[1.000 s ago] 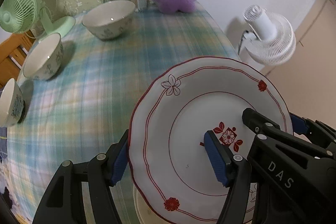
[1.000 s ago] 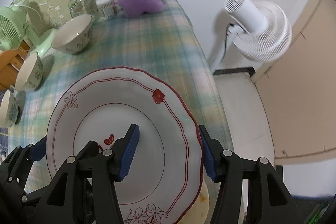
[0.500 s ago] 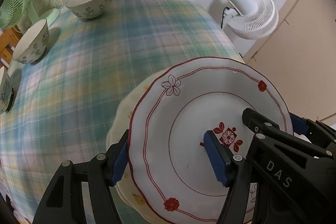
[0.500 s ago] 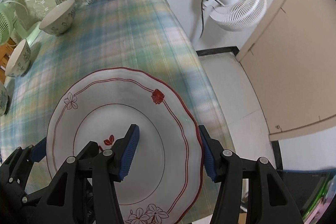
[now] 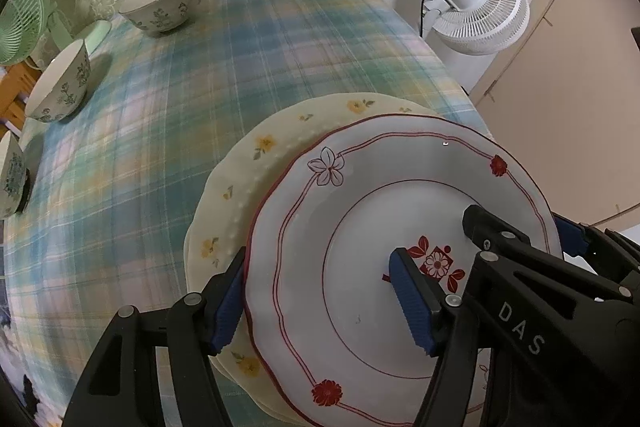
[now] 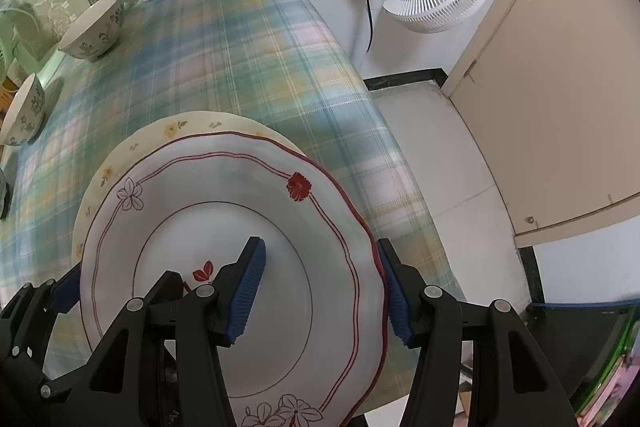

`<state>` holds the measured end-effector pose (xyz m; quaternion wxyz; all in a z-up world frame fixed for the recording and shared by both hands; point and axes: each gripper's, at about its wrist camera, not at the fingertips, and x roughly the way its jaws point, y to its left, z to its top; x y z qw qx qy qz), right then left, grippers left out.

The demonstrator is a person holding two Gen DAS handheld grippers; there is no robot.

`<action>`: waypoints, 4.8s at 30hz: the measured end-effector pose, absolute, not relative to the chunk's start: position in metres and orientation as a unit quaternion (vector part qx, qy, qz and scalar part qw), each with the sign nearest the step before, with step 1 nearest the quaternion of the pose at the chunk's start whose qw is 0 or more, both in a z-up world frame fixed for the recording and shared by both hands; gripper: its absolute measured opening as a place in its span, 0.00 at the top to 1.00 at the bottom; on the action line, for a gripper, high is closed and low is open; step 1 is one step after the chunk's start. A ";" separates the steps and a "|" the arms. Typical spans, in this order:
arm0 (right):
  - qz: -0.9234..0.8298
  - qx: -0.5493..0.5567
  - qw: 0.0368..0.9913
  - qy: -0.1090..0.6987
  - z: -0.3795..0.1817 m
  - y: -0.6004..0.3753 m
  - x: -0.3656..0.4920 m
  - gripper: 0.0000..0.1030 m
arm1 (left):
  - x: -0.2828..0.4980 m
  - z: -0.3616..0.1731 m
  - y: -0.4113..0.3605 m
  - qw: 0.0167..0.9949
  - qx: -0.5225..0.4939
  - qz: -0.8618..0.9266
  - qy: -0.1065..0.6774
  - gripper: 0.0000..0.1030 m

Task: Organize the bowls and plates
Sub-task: 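Lift the red-patterned plate with both grippers and carry it over the yellow-floral stack, then lower the red-patterned plate onto the yellow-floral stack and open both grippers, then move both grippers away from the stack toward the large beige bowl, then grasp the rim of the large beige bowl with both grippers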

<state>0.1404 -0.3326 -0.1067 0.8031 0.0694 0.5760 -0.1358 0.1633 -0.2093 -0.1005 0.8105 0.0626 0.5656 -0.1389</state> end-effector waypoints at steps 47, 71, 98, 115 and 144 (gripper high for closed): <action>-0.058 0.058 0.809 0.583 -0.099 -0.334 0.152 0.71 | 0.169 -0.098 -0.232 0.795 0.098 -0.086 0.592 0.26; -0.009 0.040 0.802 0.596 -0.106 -0.324 0.172 0.28 | 0.172 -0.099 -0.220 0.796 0.011 -0.093 0.598 0.23; -0.021 0.042 0.855 0.517 -0.036 -0.206 0.147 0.26 | 0.143 -0.036 -0.078 0.850 -0.003 -0.096 0.518 0.22; 0.038 0.001 0.868 0.495 -0.013 -0.075 0.160 0.26 | 0.147 -0.022 0.050 0.873 -0.035 0.006 0.486 0.26; 0.016 0.038 0.873 0.487 -0.048 0.115 0.295 0.43 | 0.286 -0.067 0.226 0.870 0.002 0.012 0.492 0.53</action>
